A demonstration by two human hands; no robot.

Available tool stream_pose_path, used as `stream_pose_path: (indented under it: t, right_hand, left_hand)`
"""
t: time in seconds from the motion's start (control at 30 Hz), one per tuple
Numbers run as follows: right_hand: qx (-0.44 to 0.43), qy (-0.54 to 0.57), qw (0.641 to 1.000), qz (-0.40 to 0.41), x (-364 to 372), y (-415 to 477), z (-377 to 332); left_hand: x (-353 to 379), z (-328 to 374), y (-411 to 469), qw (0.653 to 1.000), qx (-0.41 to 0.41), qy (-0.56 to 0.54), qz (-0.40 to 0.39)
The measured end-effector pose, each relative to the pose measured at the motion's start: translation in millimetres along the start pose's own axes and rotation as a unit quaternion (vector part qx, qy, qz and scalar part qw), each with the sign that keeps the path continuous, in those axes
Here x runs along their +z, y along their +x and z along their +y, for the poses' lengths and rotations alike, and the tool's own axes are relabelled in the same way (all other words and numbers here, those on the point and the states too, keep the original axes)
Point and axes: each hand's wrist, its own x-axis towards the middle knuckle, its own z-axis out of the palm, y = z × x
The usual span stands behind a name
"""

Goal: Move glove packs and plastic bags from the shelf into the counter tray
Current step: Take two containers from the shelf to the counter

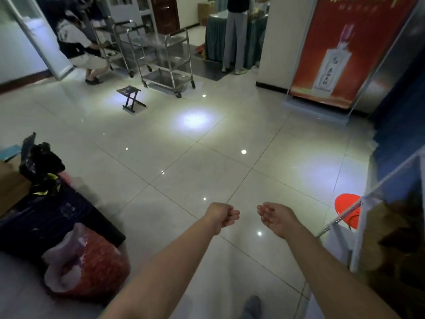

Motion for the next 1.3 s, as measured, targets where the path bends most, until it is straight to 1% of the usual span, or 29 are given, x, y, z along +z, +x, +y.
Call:
stream_pose_path:
  t: [0.1, 0.23, 0.37, 0.5, 0.6, 0.7, 0.77, 0.8, 0.83, 0.87, 0.9, 0.93, 0.97, 1.03, 1.13, 1.23, 1.3]
  right_hand:
    - [-0.012, 0.031, 0.999, 0.013, -25, 30, -53]
    - [-0.038, 0.079, 0.995, 0.043, -63, 59, -119]
    - [-0.065, 0.135, 0.985, 0.086, -104, 80, -169]
    - [-0.084, 0.185, 0.969, 0.143, -138, 100, -206]
    - [-0.112, 0.235, 0.947, 0.188, -159, 110, -226]
    - [-0.129, 0.280, 0.925, 0.220, -178, 105, -242]
    - [-0.139, 0.308, 0.908, 0.249, -196, 101, -249]
    - [-0.150, 0.330, 0.893, 0.268, -206, 101, -251]
    - [-0.154, 0.356, 0.876, 0.287, -212, 96, -254]
    - [-0.161, 0.401, 0.849, 0.303, -218, 89, -257]
    - [-0.170, 0.423, 0.833, 0.315, -219, 78, -259]
    - [-0.188, 0.430, 0.821, 0.326, -220, 69, -261]
    - [-0.202, 0.425, 0.806, 0.358, -220, 57, -264]
    - [-0.227, 0.412, 0.782, 0.409, -225, 36, -266]
    - [-0.250, 0.409, 0.750, 0.456, -239, 7, -271]
    - [-0.271, 0.380, 0.727, 0.504, -258, -15, -281]
    - [-0.288, 0.346, 0.717, 0.532, -272, -24, -287]
  left_hand:
    - [37, 51, 33, 1.000, 0.005, 0.027, -0.013]
    - [98, 115, 72, 0.996, 0.036, 0.065, -0.042]
    - [163, 163, 109, 0.986, 0.057, 0.117, -0.105]
    - [226, 202, 153, 0.970, 0.060, 0.162, -0.173]
    - [272, 224, 184, 0.961, 0.041, 0.175, -0.211]
    - [314, 240, 209, 0.936, 0.025, 0.215, -0.277]
    - [343, 253, 216, 0.911, 0.020, 0.238, -0.336]
    - [358, 259, 218, 0.895, 0.025, 0.258, -0.363]
    - [371, 265, 218, 0.880, 0.026, 0.274, -0.388]
    - [389, 271, 216, 0.859, 0.031, 0.303, -0.412]
    - [401, 275, 212, 0.847, 0.036, 0.316, -0.427]
    - [411, 276, 209, 0.837, 0.048, 0.327, -0.435]
    - [424, 278, 204, 0.826, 0.058, 0.334, -0.451]
    - [453, 279, 197, 0.787, 0.093, 0.371, -0.484]
    - [496, 279, 179, 0.716, 0.199, 0.408, -0.530]
    - [533, 286, 154, 0.627, 0.360, 0.436, -0.536]
    - [555, 293, 136, 0.580, 0.422, 0.428, -0.550]
